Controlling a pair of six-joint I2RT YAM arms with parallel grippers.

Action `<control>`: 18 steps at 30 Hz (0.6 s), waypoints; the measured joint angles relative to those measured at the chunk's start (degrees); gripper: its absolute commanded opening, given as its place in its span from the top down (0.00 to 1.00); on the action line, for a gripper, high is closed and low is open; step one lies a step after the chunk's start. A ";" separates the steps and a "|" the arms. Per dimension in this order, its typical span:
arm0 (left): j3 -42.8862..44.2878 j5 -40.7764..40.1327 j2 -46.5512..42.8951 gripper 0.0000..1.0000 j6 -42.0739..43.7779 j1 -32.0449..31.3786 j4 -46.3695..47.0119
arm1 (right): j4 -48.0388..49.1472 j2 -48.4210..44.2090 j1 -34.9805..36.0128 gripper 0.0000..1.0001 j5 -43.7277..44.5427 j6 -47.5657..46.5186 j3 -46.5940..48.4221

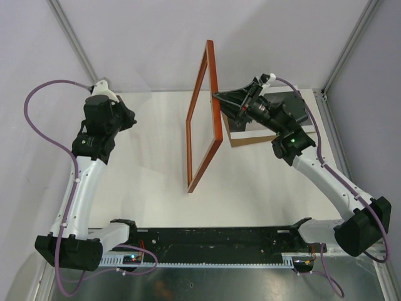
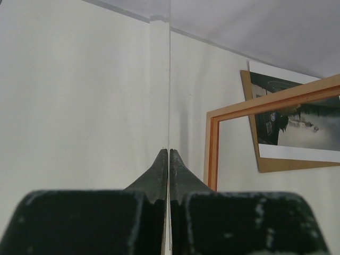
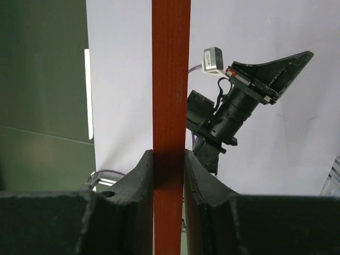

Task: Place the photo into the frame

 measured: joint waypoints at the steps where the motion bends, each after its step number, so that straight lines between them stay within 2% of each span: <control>1: 0.00 0.07 0.00 1.00 0.00 0.00 0.00 | 1.66 -0.31 -0.22 1.00 -0.31 0.68 -1.18; 13: -0.02 1.07 0.02 1.00 0.02 0.00 -0.02 | 13.03 -2.84 -2.40 0.99 -1.75 6.25 -16.37; 18: -0.07 1.44 0.20 1.00 0.02 0.00 -0.02 | 13.05 -6.38 -4.61 0.56 -2.62 6.25 -19.47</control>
